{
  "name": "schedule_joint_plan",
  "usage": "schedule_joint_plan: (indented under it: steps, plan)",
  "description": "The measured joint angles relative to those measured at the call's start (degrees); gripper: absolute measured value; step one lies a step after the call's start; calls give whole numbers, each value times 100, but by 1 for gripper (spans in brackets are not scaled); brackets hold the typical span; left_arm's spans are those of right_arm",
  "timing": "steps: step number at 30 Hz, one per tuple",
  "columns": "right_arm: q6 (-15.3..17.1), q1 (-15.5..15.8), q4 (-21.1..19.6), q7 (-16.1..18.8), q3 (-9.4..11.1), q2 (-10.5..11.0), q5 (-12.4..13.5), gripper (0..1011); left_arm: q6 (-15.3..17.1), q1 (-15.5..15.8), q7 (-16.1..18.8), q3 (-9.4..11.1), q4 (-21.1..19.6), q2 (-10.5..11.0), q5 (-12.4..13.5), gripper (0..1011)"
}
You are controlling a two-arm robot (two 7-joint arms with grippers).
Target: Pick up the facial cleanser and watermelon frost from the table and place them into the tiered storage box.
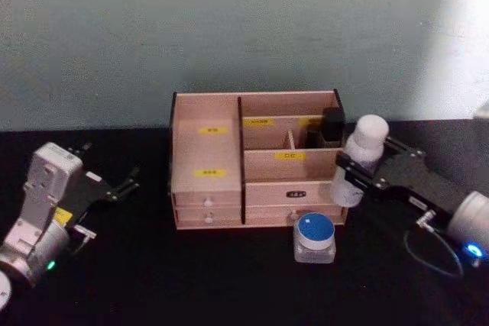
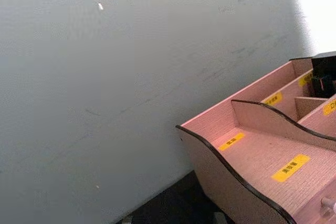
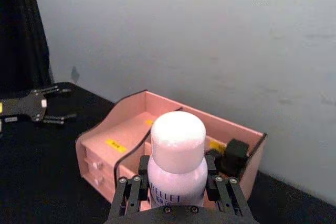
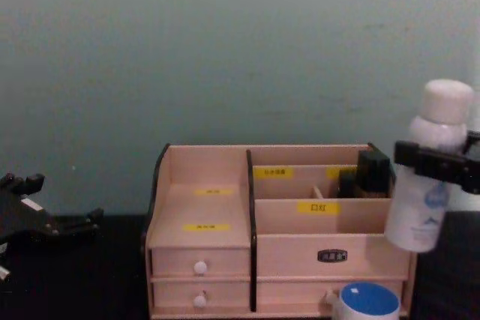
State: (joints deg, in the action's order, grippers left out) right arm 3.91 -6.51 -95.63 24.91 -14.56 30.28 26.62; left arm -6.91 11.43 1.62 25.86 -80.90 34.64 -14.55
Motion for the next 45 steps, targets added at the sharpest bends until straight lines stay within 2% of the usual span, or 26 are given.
schedule_joint_plan:
  steps: [4, 5, 9, 17, 24, 30, 31, 45]
  plan:
    - [-42, -369, 292, 4, -191, -166, -99, 601, 0, 0, 0, 0, 0, 0, 0, 1001]
    - [-42, -369, 292, 4, -191, -166, -99, 601, 0, 0, 0, 0, 0, 0, 0, 1001]
    - [-142, -819, 686, 4, -413, -392, -271, 600, 0, 0, 0, 0, 0, 0, 0, 1001]
    - [-168, -1467, 1383, -3, -632, -758, -430, 601, 0, 0, 0, 0, 0, 0, 0, 1001]
    - [-177, -1946, 1963, 40, -746, -1052, -494, 601, 0, 0, 0, 0, 0, 0, 0, 1001]
    - [-181, -2215, 2324, 90, -812, -1251, -489, 601, 0, 0, 0, 0, 0, 0, 0, 1001]
    - [-184, -2316, 2483, 102, -840, -1334, -484, 601, 0, 0, 0, 0, 0, 0, 0, 1001]
    - [-373, -2713, 3217, 133, -920, -1681, -521, 601, 0, 0, 0, 0, 0, 0, 0, 1001]
